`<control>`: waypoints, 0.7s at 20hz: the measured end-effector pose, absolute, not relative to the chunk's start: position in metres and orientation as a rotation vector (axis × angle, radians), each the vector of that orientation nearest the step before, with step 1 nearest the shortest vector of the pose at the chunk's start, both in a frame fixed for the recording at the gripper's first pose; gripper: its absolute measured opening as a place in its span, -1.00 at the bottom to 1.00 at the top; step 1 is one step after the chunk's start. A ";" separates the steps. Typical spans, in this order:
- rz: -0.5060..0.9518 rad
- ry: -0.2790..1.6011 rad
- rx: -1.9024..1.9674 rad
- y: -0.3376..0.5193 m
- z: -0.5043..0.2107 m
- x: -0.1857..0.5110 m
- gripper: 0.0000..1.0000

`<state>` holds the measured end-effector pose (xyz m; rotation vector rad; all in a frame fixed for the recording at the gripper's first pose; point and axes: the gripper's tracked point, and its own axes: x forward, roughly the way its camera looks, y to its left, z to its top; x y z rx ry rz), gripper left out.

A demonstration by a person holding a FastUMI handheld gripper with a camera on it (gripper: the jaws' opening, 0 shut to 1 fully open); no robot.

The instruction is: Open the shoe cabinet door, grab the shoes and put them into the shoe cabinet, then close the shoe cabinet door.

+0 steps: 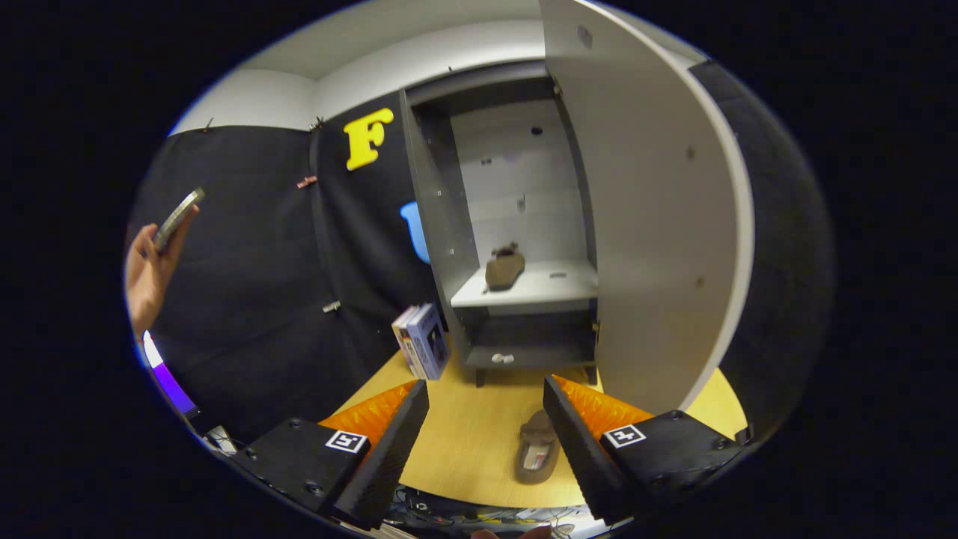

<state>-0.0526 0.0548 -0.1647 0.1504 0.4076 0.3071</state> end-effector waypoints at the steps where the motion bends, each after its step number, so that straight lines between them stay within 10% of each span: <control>1: 0.311 0.463 0.122 0.062 -0.195 -0.049 0.97; 14: 0.221 0.843 0.114 0.087 -0.431 0.006 0.98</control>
